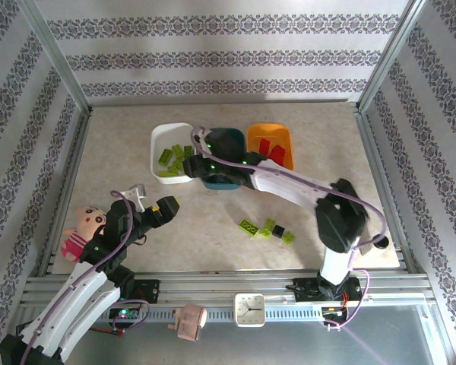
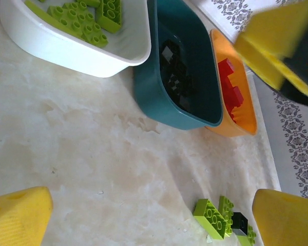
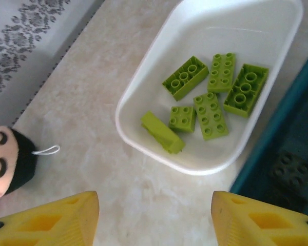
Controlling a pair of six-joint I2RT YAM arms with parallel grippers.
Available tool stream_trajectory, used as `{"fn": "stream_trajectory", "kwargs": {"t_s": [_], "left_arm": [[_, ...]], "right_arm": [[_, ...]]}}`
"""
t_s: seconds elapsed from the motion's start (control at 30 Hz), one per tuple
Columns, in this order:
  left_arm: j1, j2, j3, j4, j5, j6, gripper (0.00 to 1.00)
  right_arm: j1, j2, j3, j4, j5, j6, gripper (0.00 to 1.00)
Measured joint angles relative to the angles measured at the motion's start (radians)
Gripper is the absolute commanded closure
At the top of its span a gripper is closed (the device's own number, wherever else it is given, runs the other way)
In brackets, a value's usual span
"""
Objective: Sort the legos into containers by color
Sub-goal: Pick up the lego from the bottom-center of the table.
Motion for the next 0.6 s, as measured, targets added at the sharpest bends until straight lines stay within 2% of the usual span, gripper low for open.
{"fn": "stream_trajectory", "kwargs": {"t_s": [0.17, 0.3, 0.6], "left_arm": [[0.0, 0.021, -0.001, 0.027, 0.004, 0.0, 0.0], [0.0, 0.021, -0.013, 0.047, 0.004, 0.0, 0.0], [0.0, 0.025, -0.03, 0.055, 0.004, -0.002, 0.0]], "right_arm": [[0.014, -0.178, -0.241, -0.002, 0.041, -0.016, 0.4], [0.035, -0.256, -0.393, -0.087, 0.089, -0.027, 0.39], [0.07, -0.233, -0.492, -0.266, 0.205, -0.041, 0.36]]}}
